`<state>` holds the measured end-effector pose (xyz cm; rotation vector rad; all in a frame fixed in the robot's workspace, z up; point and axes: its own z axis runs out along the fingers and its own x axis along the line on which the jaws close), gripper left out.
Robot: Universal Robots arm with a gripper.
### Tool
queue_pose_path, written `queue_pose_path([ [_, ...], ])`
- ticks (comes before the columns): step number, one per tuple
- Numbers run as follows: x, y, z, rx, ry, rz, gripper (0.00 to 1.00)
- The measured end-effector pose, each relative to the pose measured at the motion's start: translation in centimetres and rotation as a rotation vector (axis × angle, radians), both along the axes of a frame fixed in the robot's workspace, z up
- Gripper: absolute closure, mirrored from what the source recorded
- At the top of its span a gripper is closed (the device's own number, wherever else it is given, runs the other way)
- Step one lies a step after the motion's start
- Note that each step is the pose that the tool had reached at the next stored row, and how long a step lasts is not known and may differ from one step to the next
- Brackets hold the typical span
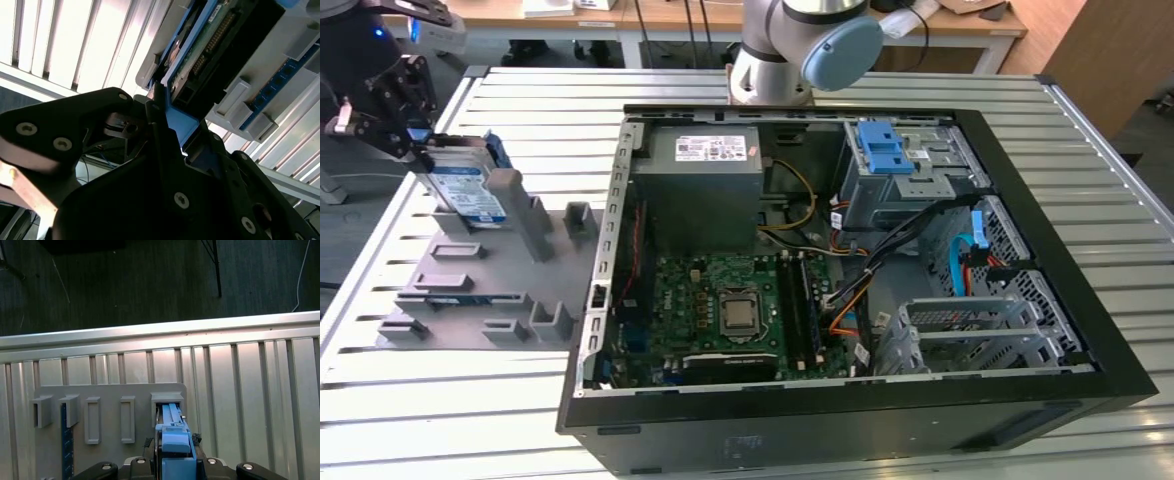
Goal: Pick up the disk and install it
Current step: 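Pick up the disk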
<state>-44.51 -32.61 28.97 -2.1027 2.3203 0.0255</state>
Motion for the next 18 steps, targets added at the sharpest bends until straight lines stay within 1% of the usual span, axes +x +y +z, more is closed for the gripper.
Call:
queue_pose_path([
  [3,0.00,0.00,-0.01,0.0001,-0.0001,0.009,0.63],
  [6,0.00,0.00,0.00,0.0000,-0.0001,0.043,0.63],
  [11,0.00,-0.01,0.00,0.0001,-0.0001,0.048,0.63],
  [13,0.00,-0.01,0.00,-0.0002,-0.0001,0.064,0.63],
  [18,0.01,-0.05,-0.01,-0.0006,-0.0001,0.067,0.63],
])
